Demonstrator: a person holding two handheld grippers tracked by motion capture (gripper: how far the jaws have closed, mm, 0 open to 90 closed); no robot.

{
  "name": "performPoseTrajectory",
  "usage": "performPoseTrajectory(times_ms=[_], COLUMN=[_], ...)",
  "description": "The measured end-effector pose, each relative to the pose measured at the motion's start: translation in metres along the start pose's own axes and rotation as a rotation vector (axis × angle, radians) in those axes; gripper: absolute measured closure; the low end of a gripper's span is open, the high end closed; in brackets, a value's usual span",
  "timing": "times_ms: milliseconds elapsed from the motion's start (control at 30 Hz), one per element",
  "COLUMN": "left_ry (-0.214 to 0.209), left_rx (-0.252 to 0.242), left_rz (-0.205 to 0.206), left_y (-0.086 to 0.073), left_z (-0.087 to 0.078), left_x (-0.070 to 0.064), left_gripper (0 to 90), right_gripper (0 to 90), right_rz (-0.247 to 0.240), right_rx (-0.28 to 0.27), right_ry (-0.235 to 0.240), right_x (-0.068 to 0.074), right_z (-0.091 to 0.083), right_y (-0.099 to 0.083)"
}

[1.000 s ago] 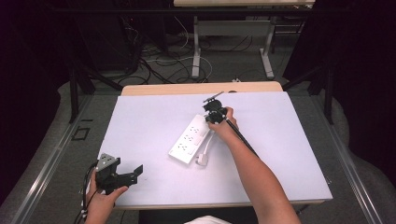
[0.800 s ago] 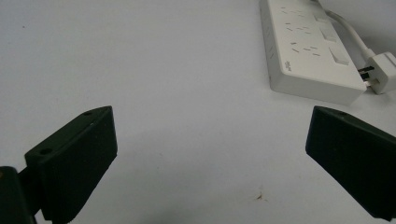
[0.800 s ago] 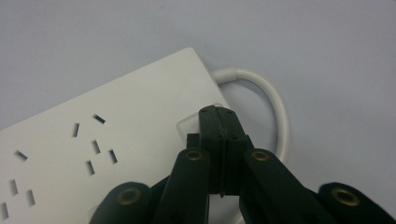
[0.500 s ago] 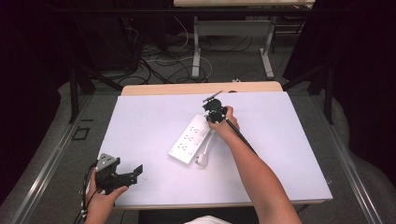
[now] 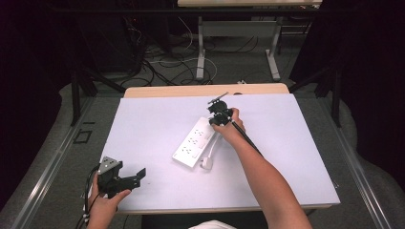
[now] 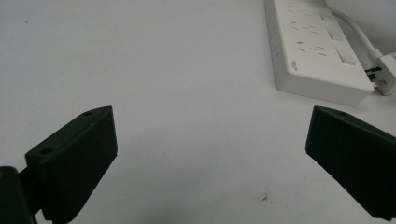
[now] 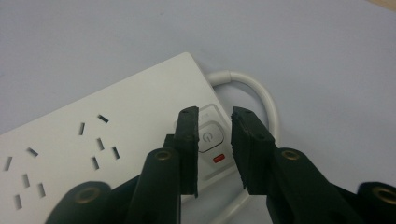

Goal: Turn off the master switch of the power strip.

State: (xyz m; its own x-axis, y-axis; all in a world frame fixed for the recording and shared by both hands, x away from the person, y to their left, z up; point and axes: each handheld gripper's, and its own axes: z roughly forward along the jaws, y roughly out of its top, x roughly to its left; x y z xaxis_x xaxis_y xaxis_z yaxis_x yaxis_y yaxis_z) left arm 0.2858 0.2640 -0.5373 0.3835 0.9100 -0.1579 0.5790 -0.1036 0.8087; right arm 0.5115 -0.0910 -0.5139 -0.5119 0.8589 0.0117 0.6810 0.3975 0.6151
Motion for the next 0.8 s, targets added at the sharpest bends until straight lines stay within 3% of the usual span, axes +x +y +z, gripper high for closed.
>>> performPoseTrajectory(times_ms=[567,600,800], left_ry=[0.006,0.006,0.006], left_rx=[0.004,0.004,-0.002], left_rz=[0.003,0.004,0.008], left_y=[-0.002,-0.002,-0.002], left_z=[-0.003,-0.003,-0.002], left_x=[-0.002,-0.002,-0.003], left_gripper=[2.7,2.7,2.8], right_gripper=[42.3,40.9,39.4], right_rz=[0.031,0.024,0.038], right_rx=[-0.024,0.008,-0.033], right_ry=[0.018,0.019,0.036], right_x=[0.002,0.002,-0.001], right_z=[-0.016,-0.018,-0.024], right_y=[-0.002,-0.002,-0.008])
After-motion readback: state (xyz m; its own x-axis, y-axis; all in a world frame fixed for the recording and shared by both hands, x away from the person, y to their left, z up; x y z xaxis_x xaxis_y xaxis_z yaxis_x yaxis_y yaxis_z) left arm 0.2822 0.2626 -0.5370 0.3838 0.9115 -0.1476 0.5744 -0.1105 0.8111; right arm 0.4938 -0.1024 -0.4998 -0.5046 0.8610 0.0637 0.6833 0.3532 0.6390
